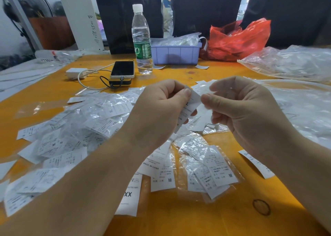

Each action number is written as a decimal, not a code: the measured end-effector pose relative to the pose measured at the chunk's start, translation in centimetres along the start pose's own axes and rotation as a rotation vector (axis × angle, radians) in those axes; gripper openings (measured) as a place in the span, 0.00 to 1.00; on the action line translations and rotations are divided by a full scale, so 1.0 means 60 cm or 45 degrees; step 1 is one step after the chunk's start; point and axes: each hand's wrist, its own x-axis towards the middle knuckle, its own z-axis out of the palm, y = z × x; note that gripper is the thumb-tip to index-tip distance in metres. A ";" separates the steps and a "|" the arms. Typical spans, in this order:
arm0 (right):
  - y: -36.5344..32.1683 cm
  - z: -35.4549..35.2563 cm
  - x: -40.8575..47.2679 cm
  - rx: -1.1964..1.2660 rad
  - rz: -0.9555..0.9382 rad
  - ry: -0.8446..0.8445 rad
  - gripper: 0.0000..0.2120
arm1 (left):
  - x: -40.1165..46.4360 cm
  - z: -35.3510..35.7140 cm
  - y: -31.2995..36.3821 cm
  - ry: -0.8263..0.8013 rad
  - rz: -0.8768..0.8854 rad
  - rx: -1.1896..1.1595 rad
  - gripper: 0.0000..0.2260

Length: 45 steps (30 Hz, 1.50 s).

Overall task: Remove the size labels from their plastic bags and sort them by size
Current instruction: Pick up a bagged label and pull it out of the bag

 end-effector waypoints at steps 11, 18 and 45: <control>-0.005 0.005 -0.006 0.000 0.069 -0.095 0.19 | 0.001 0.000 -0.006 -0.086 0.026 0.095 0.08; -0.010 0.008 -0.008 -0.029 0.079 -0.119 0.14 | 0.002 -0.008 -0.004 -0.153 0.076 0.183 0.09; -0.011 0.006 -0.003 0.062 0.401 -0.332 0.15 | 0.012 -0.022 -0.015 -0.319 0.058 0.245 0.04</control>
